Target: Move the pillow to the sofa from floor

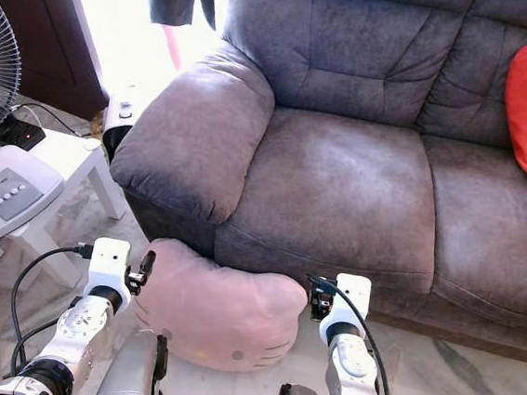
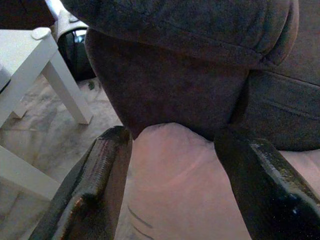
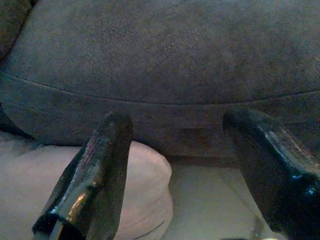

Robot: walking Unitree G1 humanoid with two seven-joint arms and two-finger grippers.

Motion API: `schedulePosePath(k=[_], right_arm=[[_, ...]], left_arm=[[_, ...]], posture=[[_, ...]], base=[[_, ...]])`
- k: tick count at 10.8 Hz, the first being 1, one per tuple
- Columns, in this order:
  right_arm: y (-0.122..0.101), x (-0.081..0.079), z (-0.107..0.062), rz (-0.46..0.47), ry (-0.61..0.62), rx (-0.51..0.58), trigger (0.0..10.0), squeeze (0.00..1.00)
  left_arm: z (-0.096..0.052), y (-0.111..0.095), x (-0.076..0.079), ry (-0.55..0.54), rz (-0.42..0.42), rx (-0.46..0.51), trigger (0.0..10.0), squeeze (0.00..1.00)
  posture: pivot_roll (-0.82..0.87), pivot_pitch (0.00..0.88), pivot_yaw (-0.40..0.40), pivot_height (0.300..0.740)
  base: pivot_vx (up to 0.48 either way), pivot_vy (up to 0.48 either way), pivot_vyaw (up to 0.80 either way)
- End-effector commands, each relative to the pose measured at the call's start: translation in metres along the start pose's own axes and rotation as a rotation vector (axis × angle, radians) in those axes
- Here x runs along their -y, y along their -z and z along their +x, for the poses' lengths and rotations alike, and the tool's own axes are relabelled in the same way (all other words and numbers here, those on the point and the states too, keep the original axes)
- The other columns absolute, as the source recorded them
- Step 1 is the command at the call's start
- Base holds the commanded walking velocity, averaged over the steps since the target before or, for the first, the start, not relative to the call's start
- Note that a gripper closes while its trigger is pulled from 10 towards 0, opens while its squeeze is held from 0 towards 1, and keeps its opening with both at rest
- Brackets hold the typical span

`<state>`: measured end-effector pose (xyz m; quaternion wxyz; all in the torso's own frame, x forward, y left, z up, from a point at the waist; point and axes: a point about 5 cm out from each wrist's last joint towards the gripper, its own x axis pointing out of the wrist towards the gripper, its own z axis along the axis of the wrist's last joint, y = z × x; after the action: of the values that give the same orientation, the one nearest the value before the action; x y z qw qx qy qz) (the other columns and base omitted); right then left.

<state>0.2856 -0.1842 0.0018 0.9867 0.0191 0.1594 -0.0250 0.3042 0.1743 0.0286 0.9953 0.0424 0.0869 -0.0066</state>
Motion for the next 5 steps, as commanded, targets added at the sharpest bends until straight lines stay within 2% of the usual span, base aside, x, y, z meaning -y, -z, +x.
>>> schedulePosePath(k=[1, 5], right_arm=[[0.0016, -0.0013, 0.0001, 0.009, -0.002, -0.014, 10.0, 0.00], [0.0026, -0.0019, -0.0001, 0.009, -0.008, -0.021, 10.0, 0.00]], left_arm=[[-0.0018, 0.0055, -0.0026, -0.009, 0.002, -0.030, 10.0, 0.00], [-0.0019, 0.0053, -0.0021, -0.007, 0.003, -0.028, 10.0, 0.00]], posture=[[0.12, 0.127, -0.036, 0.601], [0.12, 0.126, -0.037, 0.601]], base=[[0.000, 0.000, 0.00], [0.000, 0.000, 0.00]])
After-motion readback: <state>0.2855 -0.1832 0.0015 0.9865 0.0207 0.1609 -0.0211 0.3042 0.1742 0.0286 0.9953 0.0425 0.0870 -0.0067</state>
